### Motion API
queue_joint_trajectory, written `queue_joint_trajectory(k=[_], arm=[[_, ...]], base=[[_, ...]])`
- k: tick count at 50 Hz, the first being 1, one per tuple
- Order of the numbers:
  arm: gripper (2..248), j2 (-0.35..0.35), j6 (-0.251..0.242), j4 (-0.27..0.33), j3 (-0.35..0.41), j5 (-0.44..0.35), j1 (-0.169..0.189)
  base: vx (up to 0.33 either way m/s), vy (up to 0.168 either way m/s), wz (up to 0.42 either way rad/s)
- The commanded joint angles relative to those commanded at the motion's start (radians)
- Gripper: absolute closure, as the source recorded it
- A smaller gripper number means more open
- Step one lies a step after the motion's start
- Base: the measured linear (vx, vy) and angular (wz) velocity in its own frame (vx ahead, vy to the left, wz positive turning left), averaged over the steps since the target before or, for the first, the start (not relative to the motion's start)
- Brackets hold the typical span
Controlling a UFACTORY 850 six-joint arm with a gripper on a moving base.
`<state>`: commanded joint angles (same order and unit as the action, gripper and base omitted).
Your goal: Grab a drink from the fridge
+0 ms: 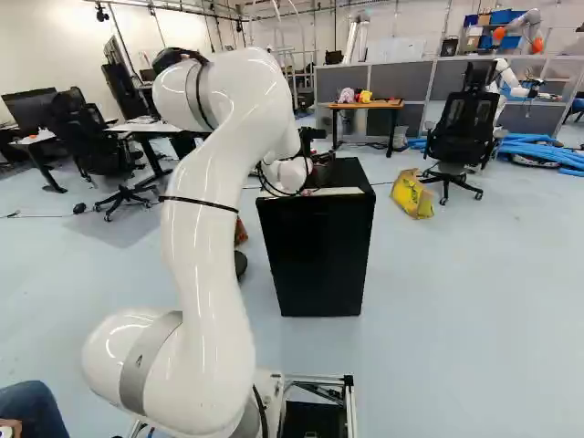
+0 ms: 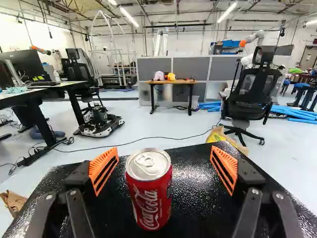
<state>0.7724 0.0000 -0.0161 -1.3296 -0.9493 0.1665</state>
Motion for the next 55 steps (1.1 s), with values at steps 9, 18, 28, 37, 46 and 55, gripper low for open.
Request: queue_joint_trajectory(k=[9,18,28,37,46,55], arm=[[3,0.007,0.000,-0.006,-0.004,0.028,0.000],[3,0.019,0.000,-0.006,-0.005,0.028,0.000],[3,0.013,0.000,-0.006,0.003,0.028,0.000],[3,-0.018,0.000,-0.006,0.048,0.028,-0.003],[3,-0.041,0.000,-0.006,0.079,0.028,-0.005],[3,-0.041,0.000,-0.006,0.079,0.028,-0.005]], base=[[0.000,0.000,0.000],[0.000,0.000,0.000],[0.000,0.000,0.000],[0.000,0.000,0.000],[0.000,0.000,0.000],[0.000,0.000,0.000]])
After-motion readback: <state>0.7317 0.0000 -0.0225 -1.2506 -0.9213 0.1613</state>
